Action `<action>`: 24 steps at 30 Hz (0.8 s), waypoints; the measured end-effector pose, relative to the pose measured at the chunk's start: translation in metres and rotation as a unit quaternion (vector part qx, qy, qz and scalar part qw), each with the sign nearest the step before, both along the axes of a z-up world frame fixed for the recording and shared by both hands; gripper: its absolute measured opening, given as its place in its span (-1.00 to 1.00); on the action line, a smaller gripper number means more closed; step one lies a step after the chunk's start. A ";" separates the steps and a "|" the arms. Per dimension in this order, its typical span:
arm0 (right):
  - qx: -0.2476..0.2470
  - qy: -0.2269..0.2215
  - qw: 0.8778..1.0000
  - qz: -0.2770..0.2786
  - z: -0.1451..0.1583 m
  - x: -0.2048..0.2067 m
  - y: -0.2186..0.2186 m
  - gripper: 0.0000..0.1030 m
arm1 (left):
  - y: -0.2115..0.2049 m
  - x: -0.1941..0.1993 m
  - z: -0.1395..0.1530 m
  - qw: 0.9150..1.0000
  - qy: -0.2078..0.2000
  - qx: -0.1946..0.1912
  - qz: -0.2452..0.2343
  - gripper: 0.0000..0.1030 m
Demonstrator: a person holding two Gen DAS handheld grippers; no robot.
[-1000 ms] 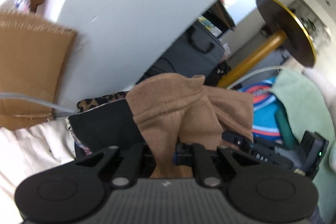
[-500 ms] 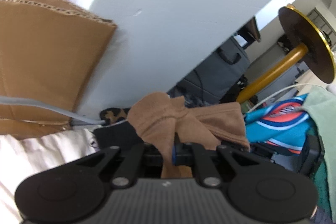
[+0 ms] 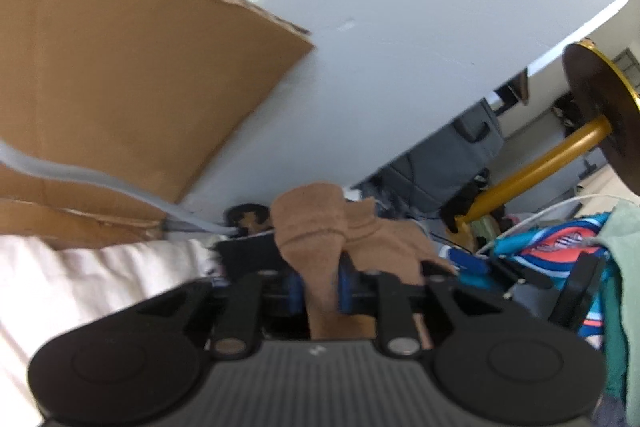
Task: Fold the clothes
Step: 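Lower the shirt onto the black garment pile and open both tools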
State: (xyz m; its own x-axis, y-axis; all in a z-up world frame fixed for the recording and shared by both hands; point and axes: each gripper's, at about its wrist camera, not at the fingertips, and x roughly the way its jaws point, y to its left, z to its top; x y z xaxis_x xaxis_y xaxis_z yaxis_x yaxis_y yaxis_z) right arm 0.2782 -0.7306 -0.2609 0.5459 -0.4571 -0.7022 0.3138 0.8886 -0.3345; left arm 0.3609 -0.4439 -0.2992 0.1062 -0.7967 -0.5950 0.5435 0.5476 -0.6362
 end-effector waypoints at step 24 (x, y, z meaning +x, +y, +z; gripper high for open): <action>0.135 -0.108 0.983 -0.059 -0.007 -0.042 0.002 -0.71 | -0.016 -0.028 0.031 0.994 -0.084 0.015 -0.073 -0.51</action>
